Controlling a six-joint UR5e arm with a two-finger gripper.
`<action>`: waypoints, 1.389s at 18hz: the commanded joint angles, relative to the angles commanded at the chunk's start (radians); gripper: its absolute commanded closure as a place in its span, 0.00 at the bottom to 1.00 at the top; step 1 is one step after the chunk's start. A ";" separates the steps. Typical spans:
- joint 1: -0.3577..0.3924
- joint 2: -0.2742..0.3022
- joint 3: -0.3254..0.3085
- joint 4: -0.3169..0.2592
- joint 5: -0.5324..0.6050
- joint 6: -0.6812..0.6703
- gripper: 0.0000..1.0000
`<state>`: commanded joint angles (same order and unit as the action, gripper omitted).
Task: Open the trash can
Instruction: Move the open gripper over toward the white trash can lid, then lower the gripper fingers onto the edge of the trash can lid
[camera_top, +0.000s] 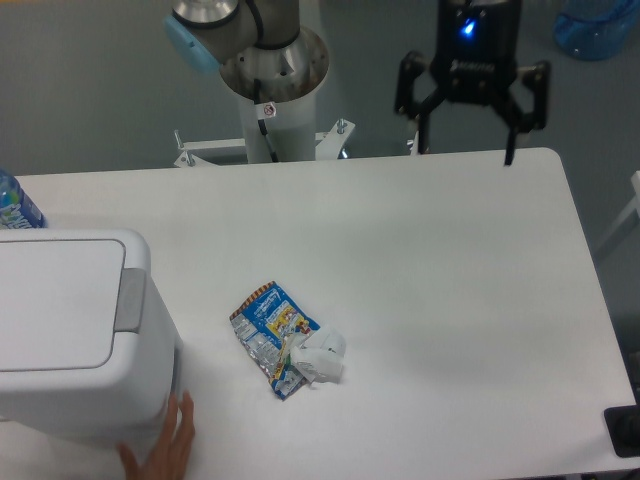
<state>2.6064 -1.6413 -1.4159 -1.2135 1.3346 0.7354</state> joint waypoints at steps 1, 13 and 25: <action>-0.017 -0.003 -0.002 0.012 -0.002 -0.058 0.00; -0.279 -0.086 -0.012 0.149 -0.012 -0.482 0.00; -0.378 -0.110 -0.054 0.177 -0.051 -0.639 0.00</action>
<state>2.2289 -1.7518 -1.4695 -1.0370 1.2839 0.0968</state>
